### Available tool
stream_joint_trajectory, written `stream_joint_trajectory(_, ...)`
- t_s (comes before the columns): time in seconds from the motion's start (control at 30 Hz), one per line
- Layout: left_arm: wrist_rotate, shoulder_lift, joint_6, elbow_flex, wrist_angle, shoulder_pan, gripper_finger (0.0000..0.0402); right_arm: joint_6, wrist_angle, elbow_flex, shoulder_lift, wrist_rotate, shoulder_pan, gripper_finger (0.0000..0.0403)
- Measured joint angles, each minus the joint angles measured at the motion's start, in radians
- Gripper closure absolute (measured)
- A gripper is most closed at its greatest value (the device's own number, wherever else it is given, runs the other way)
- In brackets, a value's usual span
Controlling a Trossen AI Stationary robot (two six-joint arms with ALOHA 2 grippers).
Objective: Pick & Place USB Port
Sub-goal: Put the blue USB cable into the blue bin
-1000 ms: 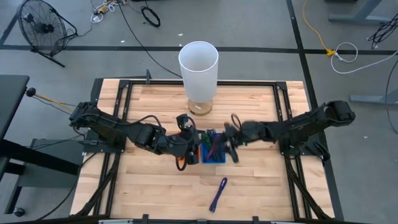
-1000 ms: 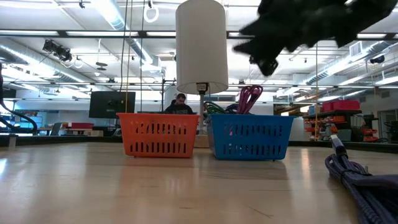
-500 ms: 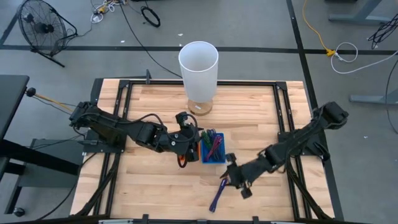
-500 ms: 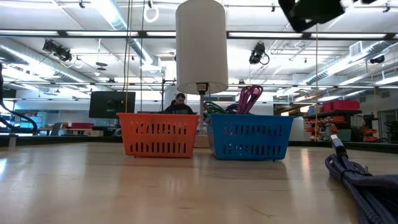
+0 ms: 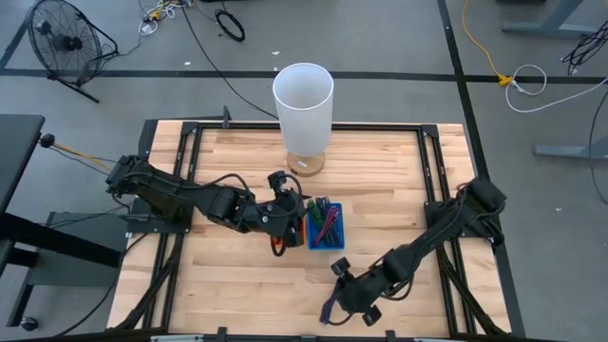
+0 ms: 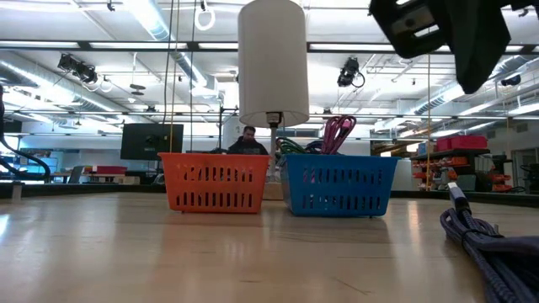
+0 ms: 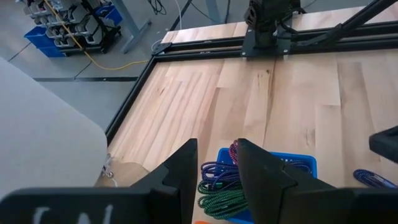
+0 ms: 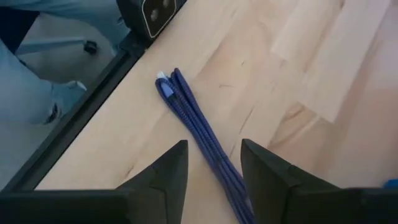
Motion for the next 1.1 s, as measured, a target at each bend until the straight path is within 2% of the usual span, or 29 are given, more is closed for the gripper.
stream_joint_trajectory(0.37,0.0,0.0,-0.001,0.0,-0.005,0.0,0.0283,-0.007,0.032,0.01,0.05,-0.067,0.0,0.0254)
stream_joint_trajectory(0.63,0.0,0.0,-0.001,0.0,-0.005,0.0,0.0283,-0.042,0.121,0.01,0.092,-0.073,-0.013,0.0236)
stream_joint_trajectory(1.1,0.0,0.0,-0.005,0.0,-0.004,0.0,0.0283,-0.066,0.126,0.009,0.158,-0.055,-0.021,0.0229)
